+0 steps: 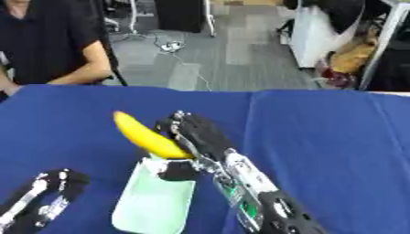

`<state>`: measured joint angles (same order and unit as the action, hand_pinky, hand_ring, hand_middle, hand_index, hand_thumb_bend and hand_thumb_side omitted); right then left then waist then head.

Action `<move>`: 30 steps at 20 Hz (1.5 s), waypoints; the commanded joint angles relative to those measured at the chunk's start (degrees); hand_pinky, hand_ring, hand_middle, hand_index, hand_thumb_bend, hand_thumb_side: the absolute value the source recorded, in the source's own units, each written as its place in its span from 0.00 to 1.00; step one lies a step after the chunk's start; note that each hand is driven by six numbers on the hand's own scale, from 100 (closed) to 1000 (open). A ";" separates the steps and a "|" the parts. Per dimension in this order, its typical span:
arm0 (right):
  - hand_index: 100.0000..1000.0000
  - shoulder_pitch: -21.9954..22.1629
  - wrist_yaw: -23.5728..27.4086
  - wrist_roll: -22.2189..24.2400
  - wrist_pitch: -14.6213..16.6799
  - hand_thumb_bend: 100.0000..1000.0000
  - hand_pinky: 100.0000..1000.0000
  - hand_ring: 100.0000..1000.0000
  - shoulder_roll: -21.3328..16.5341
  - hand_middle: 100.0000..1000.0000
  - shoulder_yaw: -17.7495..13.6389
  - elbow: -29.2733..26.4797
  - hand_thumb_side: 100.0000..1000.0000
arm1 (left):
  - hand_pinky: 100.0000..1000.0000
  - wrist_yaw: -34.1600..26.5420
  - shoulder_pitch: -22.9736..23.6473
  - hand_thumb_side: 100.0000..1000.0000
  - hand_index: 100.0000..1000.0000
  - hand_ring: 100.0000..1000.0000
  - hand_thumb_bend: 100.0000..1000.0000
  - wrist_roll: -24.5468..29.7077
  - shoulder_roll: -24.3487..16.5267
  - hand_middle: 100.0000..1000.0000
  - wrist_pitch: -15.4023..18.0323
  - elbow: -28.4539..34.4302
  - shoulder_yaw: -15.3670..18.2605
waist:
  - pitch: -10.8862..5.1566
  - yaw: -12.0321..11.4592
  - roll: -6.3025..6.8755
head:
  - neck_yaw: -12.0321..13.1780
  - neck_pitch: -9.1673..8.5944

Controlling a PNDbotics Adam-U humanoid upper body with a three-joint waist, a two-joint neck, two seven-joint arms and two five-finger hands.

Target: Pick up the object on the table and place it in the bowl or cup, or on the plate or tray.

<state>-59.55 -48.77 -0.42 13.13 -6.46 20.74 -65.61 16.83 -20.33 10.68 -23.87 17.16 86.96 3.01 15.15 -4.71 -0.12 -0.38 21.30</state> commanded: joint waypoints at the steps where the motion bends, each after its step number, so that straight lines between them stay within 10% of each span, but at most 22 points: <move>1: 0.31 -0.65 -1.06 -0.70 0.55 0.00 0.00 0.01 0.47 0.10 -0.10 -0.37 0.60 | 0.47 0.66 -0.54 0.86 0.74 0.58 0.00 0.26 -0.68 0.58 0.20 0.40 -0.04 | -0.74 -0.16 0.40 | -0.44 -0.86; 30: 0.48 -0.38 -4.07 -3.06 3.30 0.00 0.08 0.31 -0.75 0.37 0.22 -1.66 0.88 | 0.47 0.57 -0.59 0.86 0.74 0.58 0.00 0.28 -0.67 0.58 0.31 0.38 0.12 | -0.78 -0.03 0.49 | -0.26 -0.84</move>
<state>-59.08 -52.56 -3.37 16.11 -6.61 21.09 -65.86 17.32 -20.33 10.88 -23.79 17.38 86.66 2.89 15.31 -4.70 -0.05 -0.52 21.29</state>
